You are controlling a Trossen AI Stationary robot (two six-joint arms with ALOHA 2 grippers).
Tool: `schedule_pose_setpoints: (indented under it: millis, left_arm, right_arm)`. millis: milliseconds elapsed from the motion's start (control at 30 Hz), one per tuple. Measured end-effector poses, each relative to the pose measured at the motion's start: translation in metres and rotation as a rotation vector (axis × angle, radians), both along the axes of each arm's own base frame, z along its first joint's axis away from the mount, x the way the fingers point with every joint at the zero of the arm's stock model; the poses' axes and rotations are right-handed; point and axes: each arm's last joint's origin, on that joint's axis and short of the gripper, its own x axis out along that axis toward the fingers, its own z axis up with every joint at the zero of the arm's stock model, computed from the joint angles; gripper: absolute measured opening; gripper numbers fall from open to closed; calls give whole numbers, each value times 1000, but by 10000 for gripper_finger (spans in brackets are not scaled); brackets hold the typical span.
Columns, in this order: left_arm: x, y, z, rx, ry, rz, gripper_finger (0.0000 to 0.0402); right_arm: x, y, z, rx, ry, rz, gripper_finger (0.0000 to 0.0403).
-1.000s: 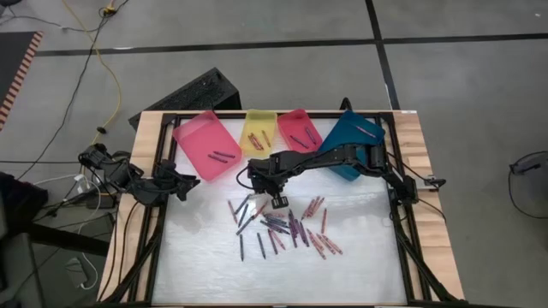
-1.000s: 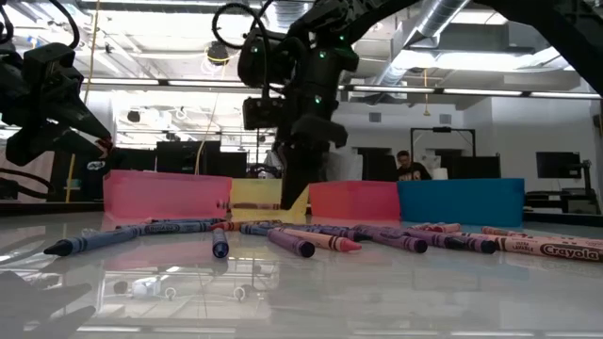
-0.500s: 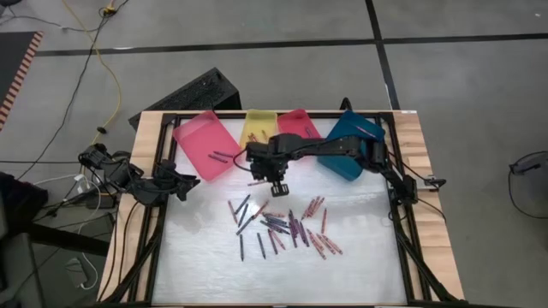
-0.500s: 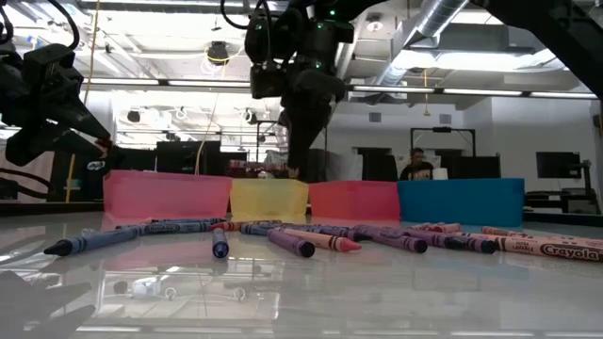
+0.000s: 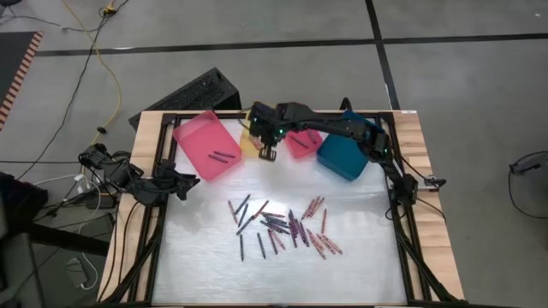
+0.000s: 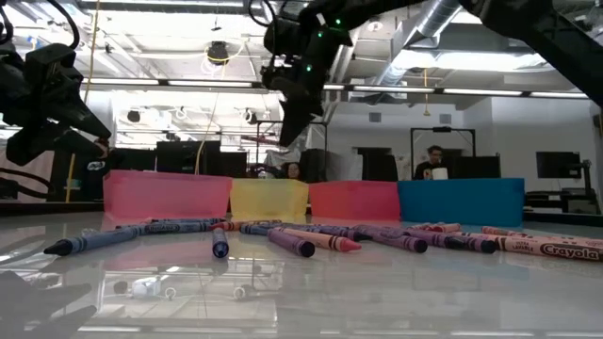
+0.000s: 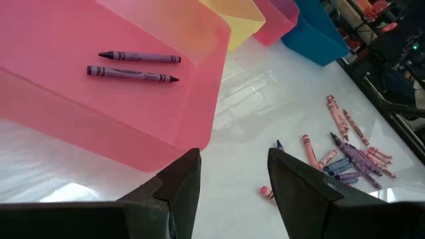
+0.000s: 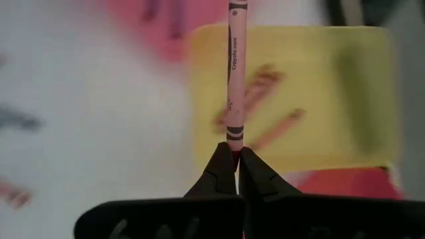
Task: Sort crayons
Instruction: Put the red crayon into the yellow bin
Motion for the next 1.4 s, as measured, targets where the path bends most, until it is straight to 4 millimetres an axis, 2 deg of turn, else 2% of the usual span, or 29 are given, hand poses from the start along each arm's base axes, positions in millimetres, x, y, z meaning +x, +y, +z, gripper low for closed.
schedule_pose_setpoints:
  millis: [133, 267, 633, 1033, 1233, 1400]
  left_arm:
    - [0, 0, 0, -6, -1, 8, 165]
    - [-1, 1, 0, -7, -4, 18, 165]
    - [-1, 2, 0, 7, -14, 48, 165]
    - [-1, 1, 0, -1, -13, 42, 165]
    - [-1, 1, 0, -2, -13, 43, 165]
    - [-1, 1, 0, -6, -16, 44, 165]
  right_arm:
    - [-2, -22, -7, 46, -38, -197, 1]
    - [-1, -33, -16, 93, -87, -318, 1]
    - [22, -33, -54, 95, -82, -341, 1]
    - [18, -35, -55, 54, -43, -373, 6]
    - [20, -34, -51, 42, -53, -354, 51]
    - [22, -35, -31, 31, -110, -351, 79]
